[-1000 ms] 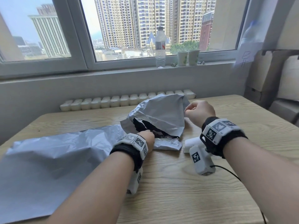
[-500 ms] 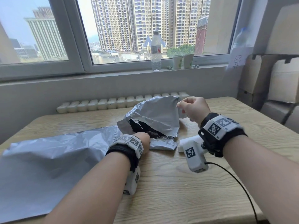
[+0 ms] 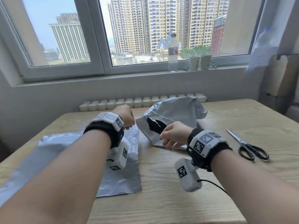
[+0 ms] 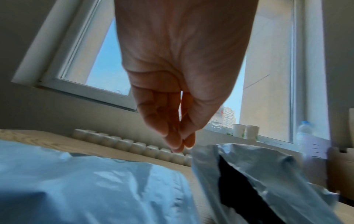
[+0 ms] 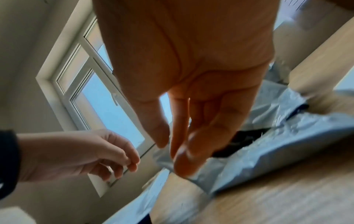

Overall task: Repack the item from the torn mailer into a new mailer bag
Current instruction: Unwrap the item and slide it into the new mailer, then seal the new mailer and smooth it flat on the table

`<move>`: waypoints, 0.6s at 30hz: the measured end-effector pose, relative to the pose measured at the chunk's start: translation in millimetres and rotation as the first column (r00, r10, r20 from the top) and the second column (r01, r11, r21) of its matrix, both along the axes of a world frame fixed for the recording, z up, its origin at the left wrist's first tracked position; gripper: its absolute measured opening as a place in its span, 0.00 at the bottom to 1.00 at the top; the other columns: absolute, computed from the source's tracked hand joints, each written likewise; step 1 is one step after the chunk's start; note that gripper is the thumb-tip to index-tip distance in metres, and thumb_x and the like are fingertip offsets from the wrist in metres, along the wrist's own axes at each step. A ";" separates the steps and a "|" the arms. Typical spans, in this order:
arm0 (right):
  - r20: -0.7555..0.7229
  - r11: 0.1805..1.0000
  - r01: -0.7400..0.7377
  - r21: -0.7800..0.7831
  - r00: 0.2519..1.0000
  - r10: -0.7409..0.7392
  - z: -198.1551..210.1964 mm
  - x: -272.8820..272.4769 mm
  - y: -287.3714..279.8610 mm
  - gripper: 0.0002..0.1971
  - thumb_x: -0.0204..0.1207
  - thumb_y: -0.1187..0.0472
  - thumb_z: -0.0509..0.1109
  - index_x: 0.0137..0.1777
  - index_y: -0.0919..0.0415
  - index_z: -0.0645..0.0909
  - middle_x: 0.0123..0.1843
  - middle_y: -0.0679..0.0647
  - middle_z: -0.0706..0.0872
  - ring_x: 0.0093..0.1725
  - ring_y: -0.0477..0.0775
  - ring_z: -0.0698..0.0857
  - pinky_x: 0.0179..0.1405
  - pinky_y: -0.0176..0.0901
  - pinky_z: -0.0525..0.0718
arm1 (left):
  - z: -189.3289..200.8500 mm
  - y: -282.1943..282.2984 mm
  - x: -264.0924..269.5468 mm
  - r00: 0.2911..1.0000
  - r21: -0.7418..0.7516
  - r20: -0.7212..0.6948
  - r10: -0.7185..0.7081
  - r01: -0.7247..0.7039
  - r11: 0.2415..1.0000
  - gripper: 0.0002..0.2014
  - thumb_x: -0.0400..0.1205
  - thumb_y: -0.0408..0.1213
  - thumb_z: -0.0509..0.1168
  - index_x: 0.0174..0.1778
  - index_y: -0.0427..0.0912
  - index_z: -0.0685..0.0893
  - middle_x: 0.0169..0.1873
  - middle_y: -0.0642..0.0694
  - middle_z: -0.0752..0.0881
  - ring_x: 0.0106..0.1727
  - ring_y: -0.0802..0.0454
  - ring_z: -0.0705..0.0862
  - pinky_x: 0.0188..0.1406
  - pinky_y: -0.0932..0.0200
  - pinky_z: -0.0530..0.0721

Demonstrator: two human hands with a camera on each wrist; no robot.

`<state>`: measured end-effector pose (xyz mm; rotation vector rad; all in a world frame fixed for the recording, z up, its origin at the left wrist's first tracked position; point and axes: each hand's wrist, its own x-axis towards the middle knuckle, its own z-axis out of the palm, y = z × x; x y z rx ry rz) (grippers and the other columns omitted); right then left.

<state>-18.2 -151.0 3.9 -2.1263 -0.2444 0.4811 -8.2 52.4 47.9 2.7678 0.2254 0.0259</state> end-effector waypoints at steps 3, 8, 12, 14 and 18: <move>-0.154 0.991 -0.128 -0.026 0.980 0.123 -15.9 1.1 27.5 0.11 0.81 0.57 0.67 0.50 0.67 0.82 0.37 0.58 0.87 0.34 0.52 0.88 0.33 0.41 0.88 | -4.4 20.2 0.4 0.999 0.030 -0.030 0.031 -0.030 0.999 0.10 0.78 0.25 0.63 0.46 0.34 0.91 0.37 0.42 0.90 0.43 0.45 0.91 0.45 0.52 0.91; -0.206 0.982 -0.184 0.037 0.960 0.187 -23.3 12.5 67.6 0.23 0.78 0.48 0.69 0.59 0.71 0.81 0.43 0.60 0.89 0.35 0.52 0.89 0.35 0.41 0.88 | -16.2 37.5 19.4 0.999 0.126 -0.045 -0.023 0.028 0.992 0.18 0.78 0.26 0.62 0.60 0.43 0.88 0.58 0.45 0.88 0.58 0.48 0.86 0.56 0.57 0.84; -0.198 0.979 -0.205 0.020 0.959 0.205 -28.7 22.7 83.3 0.17 0.76 0.56 0.74 0.56 0.69 0.81 0.38 0.59 0.88 0.31 0.49 0.88 0.31 0.39 0.89 | -31.7 42.4 39.5 0.974 0.187 -0.213 -0.078 0.119 0.975 0.22 0.83 0.28 0.58 0.74 0.40 0.76 0.71 0.42 0.79 0.70 0.45 0.78 0.68 0.56 0.74; -0.210 0.981 -0.194 0.023 0.958 0.195 -34.1 28.3 86.8 0.15 0.74 0.61 0.75 0.56 0.69 0.80 0.39 0.60 0.88 0.30 0.49 0.88 0.30 0.38 0.88 | -38.7 44.8 48.9 0.937 0.220 -0.329 -0.120 0.199 0.955 0.19 0.84 0.31 0.58 0.72 0.39 0.79 0.69 0.41 0.81 0.68 0.44 0.79 0.66 0.54 0.76; -0.233 0.983 -0.175 0.060 0.955 0.184 -42.1 37.7 90.0 0.11 0.73 0.66 0.75 0.54 0.68 0.81 0.34 0.58 0.86 0.26 0.47 0.86 0.28 0.36 0.88 | -42.6 54.3 63.3 0.943 0.210 -0.308 -0.128 0.199 0.957 0.14 0.81 0.37 0.66 0.61 0.41 0.87 0.54 0.45 0.88 0.51 0.49 0.83 0.48 0.60 0.78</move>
